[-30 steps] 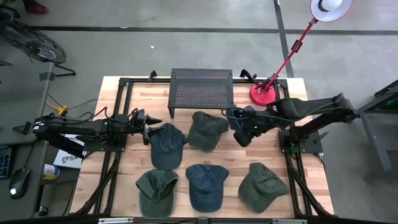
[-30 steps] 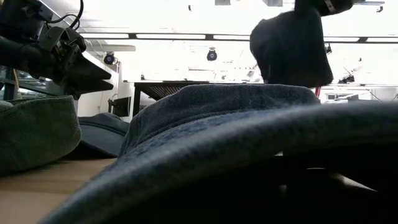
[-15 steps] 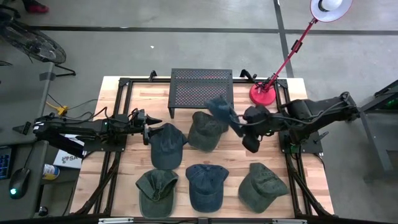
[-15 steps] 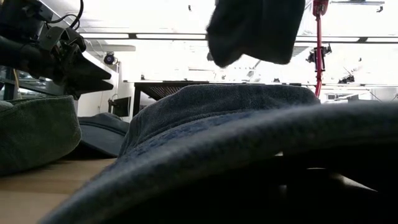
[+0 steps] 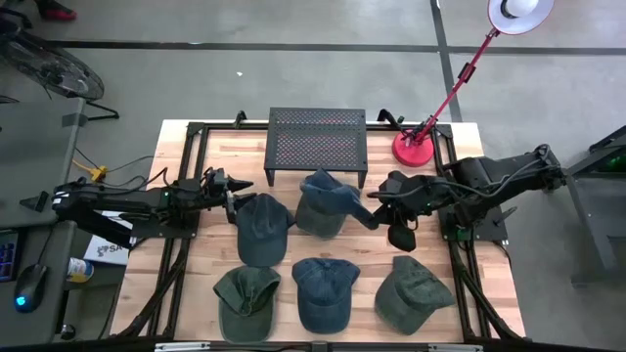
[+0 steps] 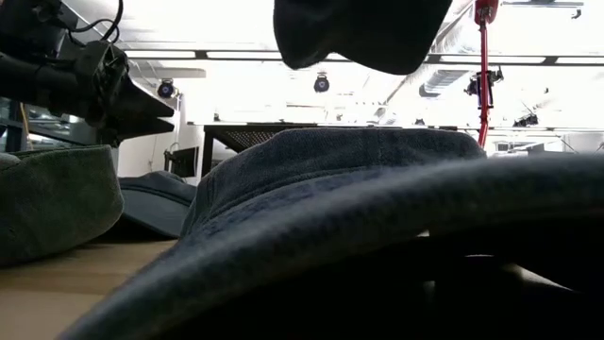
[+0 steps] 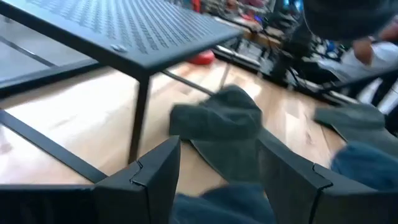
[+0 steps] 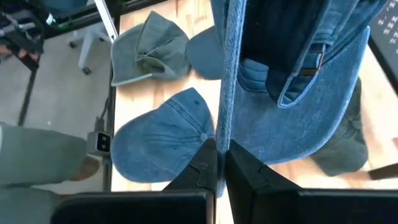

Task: Pick & Place hat
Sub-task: Put the top right dark blue cap on the shelf

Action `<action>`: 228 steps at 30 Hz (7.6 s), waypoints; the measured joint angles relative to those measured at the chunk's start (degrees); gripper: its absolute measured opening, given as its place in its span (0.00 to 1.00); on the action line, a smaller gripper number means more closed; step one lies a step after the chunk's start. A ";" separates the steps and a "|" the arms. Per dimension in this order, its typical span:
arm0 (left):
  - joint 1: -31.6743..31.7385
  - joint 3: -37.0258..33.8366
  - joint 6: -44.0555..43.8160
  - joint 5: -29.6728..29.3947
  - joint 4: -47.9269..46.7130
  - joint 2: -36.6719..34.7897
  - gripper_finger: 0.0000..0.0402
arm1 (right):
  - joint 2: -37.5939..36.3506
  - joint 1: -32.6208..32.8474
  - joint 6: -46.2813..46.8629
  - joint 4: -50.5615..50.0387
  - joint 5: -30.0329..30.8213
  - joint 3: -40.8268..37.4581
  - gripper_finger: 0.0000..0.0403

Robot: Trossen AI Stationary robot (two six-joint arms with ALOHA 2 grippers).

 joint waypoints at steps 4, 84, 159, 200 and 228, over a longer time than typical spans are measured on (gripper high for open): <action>-0.01 0.88 0.00 1.68 -0.25 0.02 0.51 | 0.00 -0.02 2.73 -0.02 0.51 0.00 0.01; -0.03 42.77 3.95 33.10 25.93 36.21 0.51 | 6.45 -10.99 -26.86 55.30 -25.31 0.00 0.01; 0.06 42.75 6.62 27.40 8.83 36.39 0.01 | 5.53 -14.95 -39.34 4.65 2.58 32.71 0.36; -0.01 42.75 6.47 25.30 5.26 36.37 0.01 | 22.69 -18.01 -45.27 -13.87 -4.90 51.76 0.32; -0.02 42.75 12.78 16.76 5.59 36.21 0.25 | 22.53 -18.03 -44.19 -13.82 -0.99 51.74 0.06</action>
